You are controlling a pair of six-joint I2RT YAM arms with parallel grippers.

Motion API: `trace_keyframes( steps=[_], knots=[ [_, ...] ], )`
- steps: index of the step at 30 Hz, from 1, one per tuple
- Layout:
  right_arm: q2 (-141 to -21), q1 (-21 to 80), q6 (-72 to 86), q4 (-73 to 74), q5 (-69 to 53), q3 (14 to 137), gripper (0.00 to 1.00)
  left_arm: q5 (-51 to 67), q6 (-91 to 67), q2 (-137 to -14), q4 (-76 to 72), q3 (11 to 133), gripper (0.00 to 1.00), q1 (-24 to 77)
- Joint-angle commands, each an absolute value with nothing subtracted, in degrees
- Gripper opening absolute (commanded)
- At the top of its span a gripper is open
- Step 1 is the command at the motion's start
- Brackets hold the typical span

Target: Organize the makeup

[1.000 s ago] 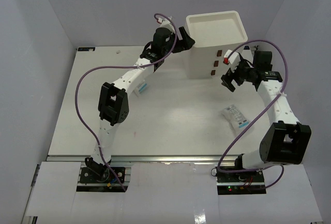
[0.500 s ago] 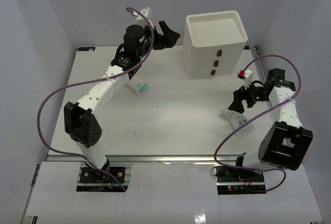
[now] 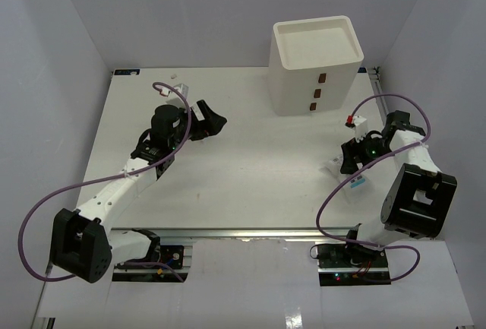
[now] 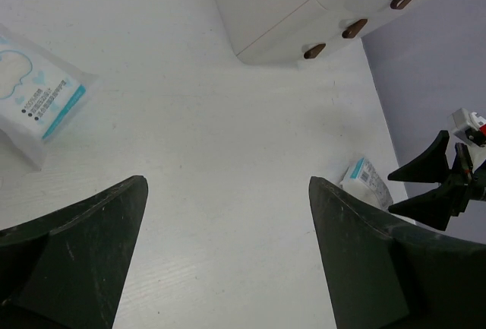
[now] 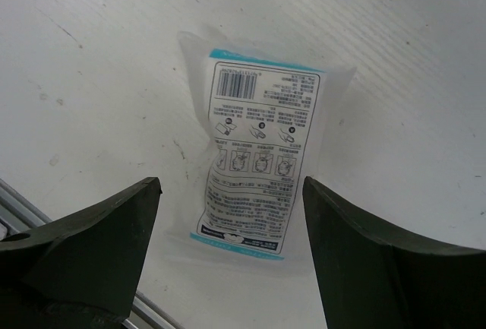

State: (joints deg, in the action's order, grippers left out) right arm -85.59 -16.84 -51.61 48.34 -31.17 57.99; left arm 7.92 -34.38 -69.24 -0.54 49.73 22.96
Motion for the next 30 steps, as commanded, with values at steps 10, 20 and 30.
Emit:
trace_keyframes(
  steps=[10, 20, 30],
  knots=[
    [-87.3, -17.1, -48.9, 41.2, -25.1, 55.1, 0.72, 6.1, -40.2, -66.2, 2.1, 46.4, 0.98, 22.6],
    [-90.5, -17.2, -48.9, 41.5, -26.1, 54.8, 0.39, 6.1, -42.2, -67.9, 2.8, 46.0, 0.98, 22.5],
    [-86.2, -17.1, -51.9, 47.3, -33.6, 57.5, 0.08, 5.2, -42.3, -68.7, 3.4, 45.9, 0.98, 22.6]
  ],
)
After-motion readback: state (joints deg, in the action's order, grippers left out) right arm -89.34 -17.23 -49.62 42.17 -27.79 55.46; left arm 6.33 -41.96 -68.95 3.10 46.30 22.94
